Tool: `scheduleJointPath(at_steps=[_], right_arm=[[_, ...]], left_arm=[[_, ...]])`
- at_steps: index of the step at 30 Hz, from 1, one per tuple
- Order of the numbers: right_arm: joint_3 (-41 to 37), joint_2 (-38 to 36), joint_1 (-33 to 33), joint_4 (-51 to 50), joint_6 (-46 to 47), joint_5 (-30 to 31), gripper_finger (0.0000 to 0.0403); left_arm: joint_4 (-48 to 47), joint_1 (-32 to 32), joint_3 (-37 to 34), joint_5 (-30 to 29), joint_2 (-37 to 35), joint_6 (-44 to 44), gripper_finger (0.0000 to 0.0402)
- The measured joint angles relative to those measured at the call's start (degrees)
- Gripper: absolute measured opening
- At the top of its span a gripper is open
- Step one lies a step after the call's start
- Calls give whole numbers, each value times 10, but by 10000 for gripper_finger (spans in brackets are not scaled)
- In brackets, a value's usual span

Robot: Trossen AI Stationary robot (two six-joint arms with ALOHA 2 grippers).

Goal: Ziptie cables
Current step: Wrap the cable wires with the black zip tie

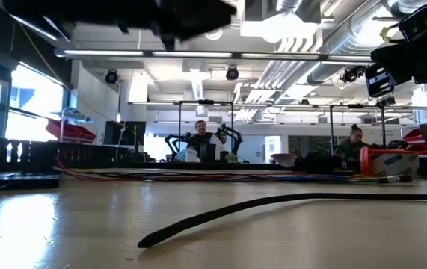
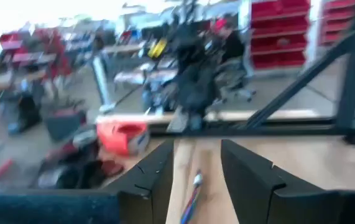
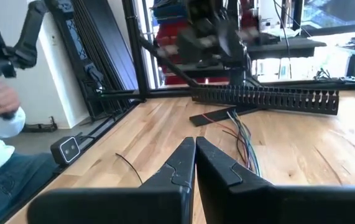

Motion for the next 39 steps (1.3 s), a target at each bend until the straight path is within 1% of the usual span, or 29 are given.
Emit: scheduleJointPath(at_steps=[3, 7, 9, 11, 12, 13, 15, 17, 18, 19, 22, 24, 26, 28, 29, 32, 34, 36, 37, 39], right_arm=[[0, 0, 0, 4, 0, 5, 0], [0, 0, -1, 14, 2, 42, 0], [0, 0, -1, 23, 41, 51, 0], [0, 0, -1, 32, 124, 62, 0], [0, 0, -1, 39, 161, 80, 0], [0, 0, -1, 47, 179, 101, 0], [0, 1, -1, 59, 183, 146, 0], [0, 4, -1, 60, 180, 172, 0], [0, 7, -1, 67, 181, 171, 0], [0, 14, 1, 82, 178, 156, 0], [0, 50, 26, 180, 159, 75, 0], [0, 87, 56, 240, 145, 56, 0], [0, 132, 91, 277, 130, 69, 0], [0, 184, 123, 298, 129, 105, 1], [0, 211, 137, 302, 131, 119, 2], [8, 287, 171, 287, 132, 122, 19], [28, 334, 191, 283, 116, 120, 41], [60, 376, 210, 266, 72, 109, 70], [81, 396, 219, 242, 54, 106, 86], [135, 436, 232, 155, 2, 105, 117]], left_arm=[[-46, -29, -9, -52, -61, 37, 115], [-135, -77, -23, -136, -133, 52, 115], [-165, -98, -41, -176, -160, 41, 115], [-169, -115, -65, -215, -182, 28, 115], [-169, -123, -79, -232, -191, 20, 115], [-169, -128, -93, -247, -198, 8, 115], [-172, -132, -123, -266, -206, -24, 115], [-172, -127, -149, -272, -210, -64, 115], [-170, -121, -161, -273, -210, -84, 115], [-170, -114, -171, -273, -210, -102, 115], [-172, -87, -192, -270, -210, -146, 115], [-172, -72, -197, -266, -210, -163, 115], [-173, -60, -199, -248, -210, -172, 115], [-171, -50, -199, -227, -210, -174, 115], [-170, -46, -199, -216, -210, -177, 115], [-169, -42, -199, -184, -210, -191, 115], [-169, -42, -199, -178, -210, -199, 115], [-169, -42, -199, -177, -210, -206, 115], [-169, -42, -199, -177, -210, -208, 115], [-169, -42, -199, -177, -210, -208, 115]])
